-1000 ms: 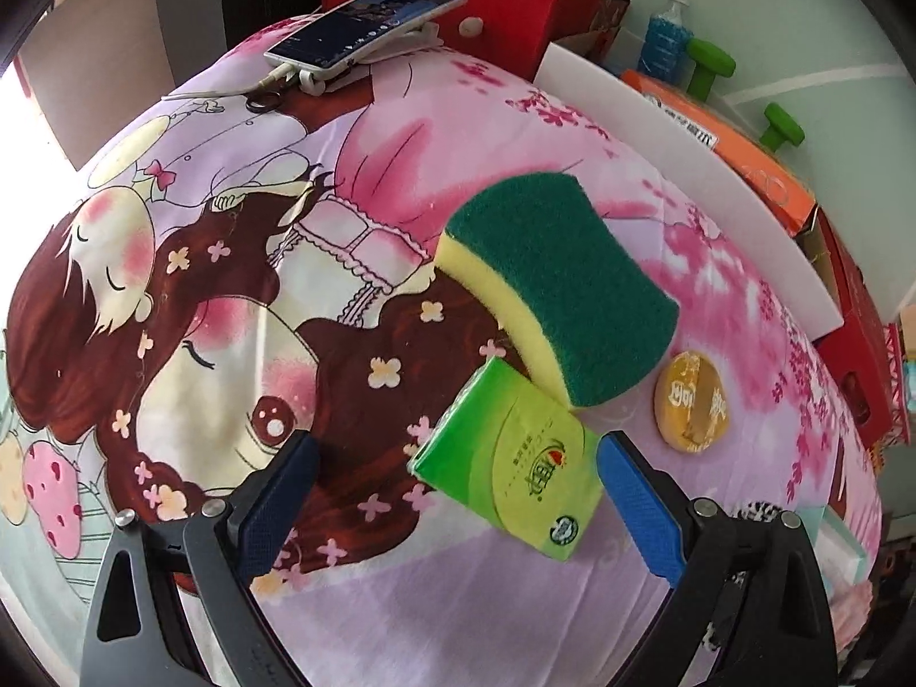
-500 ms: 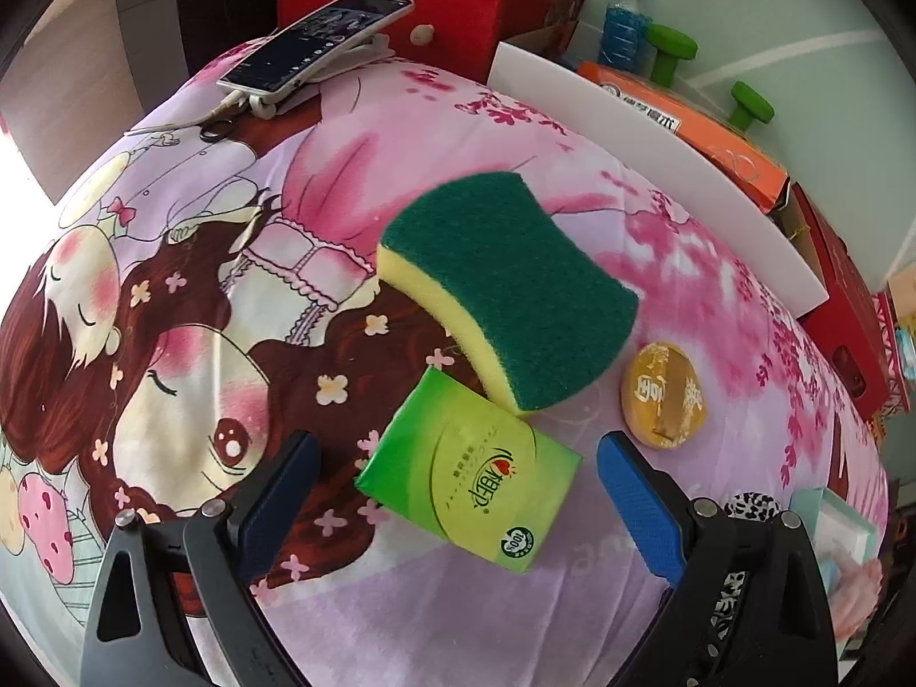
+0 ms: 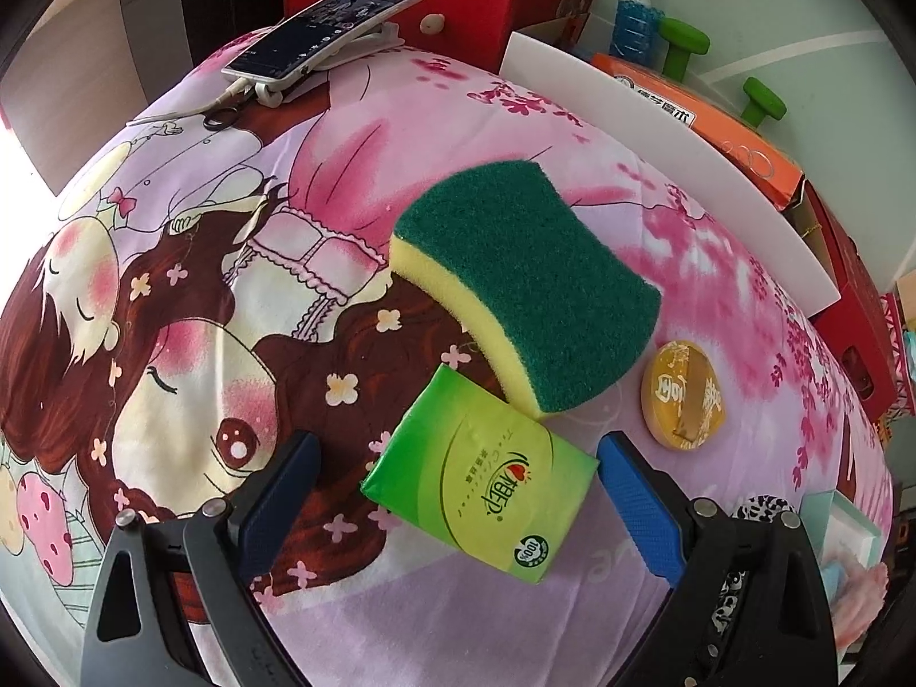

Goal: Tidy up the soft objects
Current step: 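Grasp the leopard scrunchie with the right gripper while the left gripper grasps the green tissue pack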

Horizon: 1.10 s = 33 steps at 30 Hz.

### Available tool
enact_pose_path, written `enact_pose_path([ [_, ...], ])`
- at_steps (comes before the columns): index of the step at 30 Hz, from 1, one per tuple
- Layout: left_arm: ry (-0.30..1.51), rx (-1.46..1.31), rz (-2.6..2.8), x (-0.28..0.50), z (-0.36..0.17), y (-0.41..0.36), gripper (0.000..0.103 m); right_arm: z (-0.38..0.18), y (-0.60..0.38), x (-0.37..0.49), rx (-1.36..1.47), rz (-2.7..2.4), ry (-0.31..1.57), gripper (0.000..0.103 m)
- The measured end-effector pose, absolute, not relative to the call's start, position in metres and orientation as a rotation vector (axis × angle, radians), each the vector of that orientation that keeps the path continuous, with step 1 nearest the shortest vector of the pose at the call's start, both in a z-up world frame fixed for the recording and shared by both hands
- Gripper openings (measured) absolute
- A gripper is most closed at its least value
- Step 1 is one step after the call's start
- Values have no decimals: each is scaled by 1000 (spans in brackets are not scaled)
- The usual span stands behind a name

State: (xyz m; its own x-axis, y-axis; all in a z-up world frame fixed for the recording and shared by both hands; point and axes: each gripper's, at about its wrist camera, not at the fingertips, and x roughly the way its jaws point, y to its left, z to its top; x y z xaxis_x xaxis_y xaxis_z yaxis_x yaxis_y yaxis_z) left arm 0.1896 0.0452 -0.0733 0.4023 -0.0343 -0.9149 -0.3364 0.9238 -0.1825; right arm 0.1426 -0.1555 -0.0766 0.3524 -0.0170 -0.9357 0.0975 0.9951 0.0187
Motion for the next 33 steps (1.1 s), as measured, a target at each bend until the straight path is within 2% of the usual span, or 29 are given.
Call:
enact_pose_path([
  [6, 1150, -360, 195, 189, -73, 45, 95, -78, -152, 144, 50, -72, 1199, 103],
  [8, 1151, -362, 191, 188, -72, 45, 90, -78, -152, 144, 42, -71, 1197, 103],
  [11, 1150, -358, 184, 188, -70, 45, 77, -78, -151, 144, 36, -74, 1190, 103],
  [13, 1155, -356, 178, 187, -69, 45, 77, -78, -149, 144, 34, -76, 1189, 102],
  [17, 1161, -362, 172, 186, -68, 45, 76, -74, -146, 141, 27, -76, 1169, 83],
  [21, 1169, -363, 171, 186, -67, 45, 76, -68, -146, 140, 32, -59, 1160, 69],
  [23, 1173, -363, 170, 185, -67, 45, 76, -66, -146, 140, 43, -47, 1157, 57],
  [25, 1175, -363, 168, 185, -66, 45, 76, -64, -146, 139, 49, -40, 1154, 50],
  [33, 1187, -357, 168, 183, -64, 42, 76, -62, -148, 140, 53, -33, 1153, 43],
])
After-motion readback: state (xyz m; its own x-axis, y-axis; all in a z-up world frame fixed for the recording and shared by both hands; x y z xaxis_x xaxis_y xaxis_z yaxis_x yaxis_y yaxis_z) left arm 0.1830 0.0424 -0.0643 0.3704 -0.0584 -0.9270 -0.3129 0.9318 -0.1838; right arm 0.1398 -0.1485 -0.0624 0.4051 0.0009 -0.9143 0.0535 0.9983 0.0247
